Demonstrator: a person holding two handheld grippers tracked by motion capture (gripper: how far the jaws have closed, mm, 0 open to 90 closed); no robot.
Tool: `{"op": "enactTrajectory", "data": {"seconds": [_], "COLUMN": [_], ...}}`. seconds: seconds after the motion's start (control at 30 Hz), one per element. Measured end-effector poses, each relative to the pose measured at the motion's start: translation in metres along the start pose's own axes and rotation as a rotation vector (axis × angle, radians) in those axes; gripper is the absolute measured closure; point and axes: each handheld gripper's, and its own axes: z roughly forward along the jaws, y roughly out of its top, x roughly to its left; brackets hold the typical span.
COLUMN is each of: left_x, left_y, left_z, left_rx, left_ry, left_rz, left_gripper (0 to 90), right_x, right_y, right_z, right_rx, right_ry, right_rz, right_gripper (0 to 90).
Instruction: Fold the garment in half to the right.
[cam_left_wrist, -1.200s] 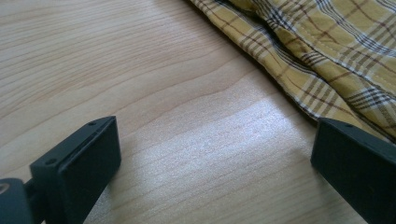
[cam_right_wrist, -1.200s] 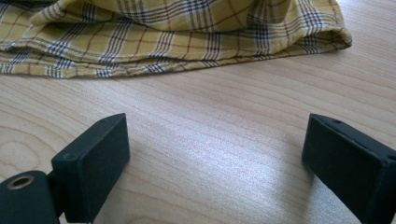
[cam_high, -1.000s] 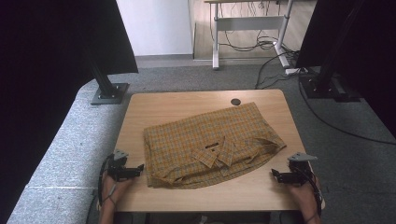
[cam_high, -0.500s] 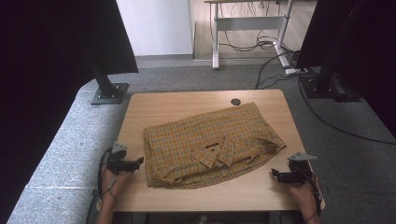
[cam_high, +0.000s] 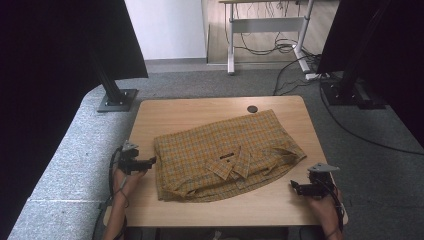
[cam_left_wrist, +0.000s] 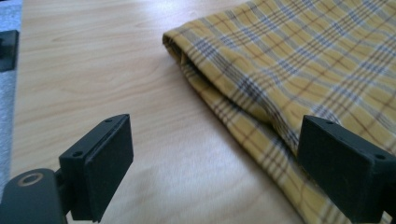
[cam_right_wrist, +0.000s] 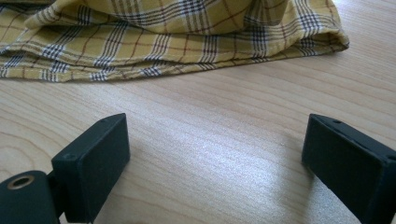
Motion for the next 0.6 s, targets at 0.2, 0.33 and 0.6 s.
{"op": "enactTrajectory", "data": {"seconds": [0.2, 0.33, 0.6], "left_x": [0.004, 0.005, 0.010], "left_y": [0.015, 0.024, 0.036], "left_z": [0.014, 0.025, 0.045], "left_rx": [-0.007, -0.012, -0.013], "left_ry": [0.009, 0.015, 0.036], "left_rz": [-0.006, -0.011, -0.026], "left_gripper": [11.8, 12.2, 12.3], "right_x": [0.000, 0.000, 0.001], "right_y": [0.000, 0.000, 0.001], "right_z": [0.000, 0.001, 0.001], "right_rx": [0.000, -0.001, -0.001], "right_ry": [0.000, 0.000, 0.001], "right_rz": [0.000, 0.000, -0.001], "right_gripper": [7.0, 7.0, 7.0]}}
